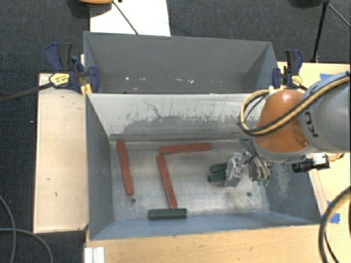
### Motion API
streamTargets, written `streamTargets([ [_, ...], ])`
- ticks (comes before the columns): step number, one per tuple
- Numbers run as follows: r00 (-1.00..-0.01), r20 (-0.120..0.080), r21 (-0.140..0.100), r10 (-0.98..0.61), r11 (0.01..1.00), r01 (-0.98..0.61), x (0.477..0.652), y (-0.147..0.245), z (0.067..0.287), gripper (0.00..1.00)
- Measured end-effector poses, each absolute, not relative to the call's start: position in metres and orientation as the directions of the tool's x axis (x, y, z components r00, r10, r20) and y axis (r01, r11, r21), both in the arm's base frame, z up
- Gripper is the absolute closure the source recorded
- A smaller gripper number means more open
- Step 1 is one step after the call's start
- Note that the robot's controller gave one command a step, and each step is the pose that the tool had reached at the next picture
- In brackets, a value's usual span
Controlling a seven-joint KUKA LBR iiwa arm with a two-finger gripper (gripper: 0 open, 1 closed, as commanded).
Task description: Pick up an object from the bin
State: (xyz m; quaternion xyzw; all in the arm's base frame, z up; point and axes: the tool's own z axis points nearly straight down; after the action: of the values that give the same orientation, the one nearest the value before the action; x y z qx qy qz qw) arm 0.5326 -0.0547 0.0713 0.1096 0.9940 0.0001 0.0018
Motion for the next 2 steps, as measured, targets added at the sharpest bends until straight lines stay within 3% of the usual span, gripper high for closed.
streamTargets([
  [1, -0.976, -0.002, 0.0, 0.216, 0.976, 0.216, 0.5321, -0.0546, 0.0705, 0.0],
  [2, -0.977, -0.003, 0.0, 0.214, 0.977, 0.214, 0.5324, -0.0547, 0.0713, 1.0],
])
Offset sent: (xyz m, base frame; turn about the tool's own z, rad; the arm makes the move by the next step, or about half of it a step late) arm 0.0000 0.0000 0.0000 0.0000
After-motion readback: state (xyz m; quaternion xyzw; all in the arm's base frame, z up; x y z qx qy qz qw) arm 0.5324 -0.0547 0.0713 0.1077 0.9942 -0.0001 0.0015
